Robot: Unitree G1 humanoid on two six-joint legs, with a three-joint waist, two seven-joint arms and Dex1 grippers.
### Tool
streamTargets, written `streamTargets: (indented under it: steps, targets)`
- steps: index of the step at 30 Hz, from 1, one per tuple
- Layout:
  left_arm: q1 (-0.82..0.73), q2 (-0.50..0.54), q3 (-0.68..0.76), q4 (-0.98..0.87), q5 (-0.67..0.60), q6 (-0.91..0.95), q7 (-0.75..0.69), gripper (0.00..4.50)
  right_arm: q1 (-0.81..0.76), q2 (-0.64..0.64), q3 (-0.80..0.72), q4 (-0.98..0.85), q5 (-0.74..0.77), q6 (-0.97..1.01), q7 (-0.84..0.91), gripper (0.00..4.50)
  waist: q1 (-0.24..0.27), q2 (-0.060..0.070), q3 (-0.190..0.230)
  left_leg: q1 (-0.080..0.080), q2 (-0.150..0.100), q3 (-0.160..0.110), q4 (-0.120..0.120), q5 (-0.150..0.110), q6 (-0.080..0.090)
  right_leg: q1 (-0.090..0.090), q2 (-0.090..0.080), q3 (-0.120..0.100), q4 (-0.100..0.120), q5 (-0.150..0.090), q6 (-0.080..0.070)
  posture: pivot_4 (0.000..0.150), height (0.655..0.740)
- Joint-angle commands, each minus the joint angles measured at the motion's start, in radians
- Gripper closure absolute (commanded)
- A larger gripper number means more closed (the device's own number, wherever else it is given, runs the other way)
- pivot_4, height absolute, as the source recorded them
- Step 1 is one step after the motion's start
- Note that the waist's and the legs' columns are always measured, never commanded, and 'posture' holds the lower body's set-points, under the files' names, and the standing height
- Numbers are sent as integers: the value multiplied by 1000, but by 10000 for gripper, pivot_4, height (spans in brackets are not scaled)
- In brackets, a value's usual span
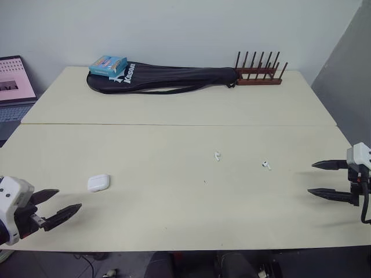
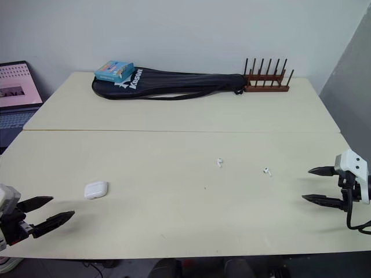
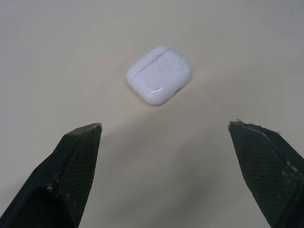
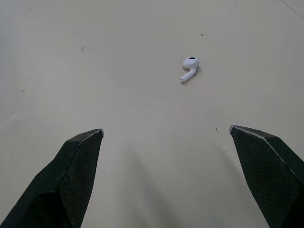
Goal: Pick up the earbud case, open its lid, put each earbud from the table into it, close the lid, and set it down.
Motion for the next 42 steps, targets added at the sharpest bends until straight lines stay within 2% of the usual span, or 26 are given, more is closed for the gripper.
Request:
streamTargets:
  steps: [1, 34, 42]
  targets:
    - [-5, 5, 6, 2, -1, -9, -5, 0, -16, -6, -21, -2, 7, -4, -5, 302, 0, 0, 0, 0, 0, 0, 0, 0, 0, 0, 0, 0, 0, 0, 0, 1500, 6871]
    - [-24, 13, -21, 15, 10, -12, -7, 0, -59, 16, -27, -10, 34, 31, -42, 302, 0, 0, 0, 0, 0, 0, 0, 0, 0, 0, 0, 0, 0, 0, -1, 1500, 6871]
    - [-41, -3, 9, 18, -30, -20, -23, 0, -65, 19, -22, -9, 31, 28, -43, 302, 0, 0, 0, 0, 0, 0, 0, 0, 0, 0, 0, 0, 0, 0, -1, 1500, 6871]
